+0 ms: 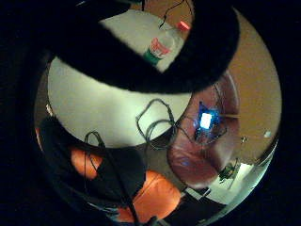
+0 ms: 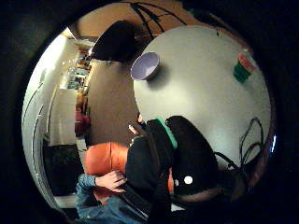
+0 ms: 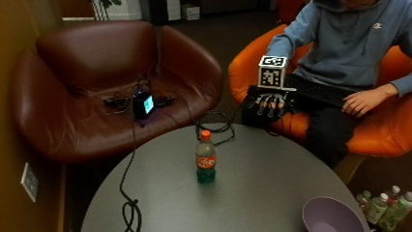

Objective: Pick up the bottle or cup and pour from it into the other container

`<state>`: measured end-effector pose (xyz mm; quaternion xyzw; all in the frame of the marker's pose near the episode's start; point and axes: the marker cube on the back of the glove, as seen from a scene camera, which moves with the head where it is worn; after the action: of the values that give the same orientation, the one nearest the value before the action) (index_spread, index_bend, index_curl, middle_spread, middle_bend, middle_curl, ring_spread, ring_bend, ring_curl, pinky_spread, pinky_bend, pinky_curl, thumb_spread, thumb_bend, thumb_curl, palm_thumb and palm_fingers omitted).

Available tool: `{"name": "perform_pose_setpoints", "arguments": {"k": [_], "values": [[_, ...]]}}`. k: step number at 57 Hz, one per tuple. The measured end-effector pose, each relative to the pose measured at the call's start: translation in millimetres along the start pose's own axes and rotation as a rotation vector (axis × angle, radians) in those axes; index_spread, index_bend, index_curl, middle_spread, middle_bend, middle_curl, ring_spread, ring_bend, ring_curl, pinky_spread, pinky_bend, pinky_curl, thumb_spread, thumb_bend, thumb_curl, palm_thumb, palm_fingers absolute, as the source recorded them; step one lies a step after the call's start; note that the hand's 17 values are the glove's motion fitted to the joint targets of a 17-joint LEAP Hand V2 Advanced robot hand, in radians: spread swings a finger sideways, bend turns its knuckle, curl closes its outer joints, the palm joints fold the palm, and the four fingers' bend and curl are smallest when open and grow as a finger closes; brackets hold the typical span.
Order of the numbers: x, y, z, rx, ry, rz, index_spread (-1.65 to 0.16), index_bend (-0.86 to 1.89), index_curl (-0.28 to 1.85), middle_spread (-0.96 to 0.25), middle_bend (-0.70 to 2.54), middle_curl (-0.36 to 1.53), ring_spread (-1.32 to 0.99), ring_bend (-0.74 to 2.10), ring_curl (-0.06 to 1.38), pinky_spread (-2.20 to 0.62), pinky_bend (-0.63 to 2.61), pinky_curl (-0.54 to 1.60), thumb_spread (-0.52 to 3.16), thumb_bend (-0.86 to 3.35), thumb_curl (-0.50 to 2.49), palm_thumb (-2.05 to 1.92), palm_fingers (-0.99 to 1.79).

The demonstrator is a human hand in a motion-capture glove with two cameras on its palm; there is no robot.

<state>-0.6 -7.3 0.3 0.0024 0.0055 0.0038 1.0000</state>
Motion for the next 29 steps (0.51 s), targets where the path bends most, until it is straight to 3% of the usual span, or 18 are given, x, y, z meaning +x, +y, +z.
{"name": "perform_pose_setpoints", "arguments": {"k": [11,29], "values": [[-3.3,-37.8,-1.3,0.009,0.02,0.024,-0.39,0.17,0.16,-0.16,0.17,0.11,-0.05,0.31,0.14,0.25,0.41,0.19,0.9,0.16,0.1,0.35,0.23],[-24.0,-78.0,-2.9,0.015,0.07,-0.018,-0.44,0.17,0.23,-0.18,0.18,0.19,-0.06,0.33,0.2,0.29,0.42,0.26,1.12,0.07,0.17,0.38,0.18]]}}
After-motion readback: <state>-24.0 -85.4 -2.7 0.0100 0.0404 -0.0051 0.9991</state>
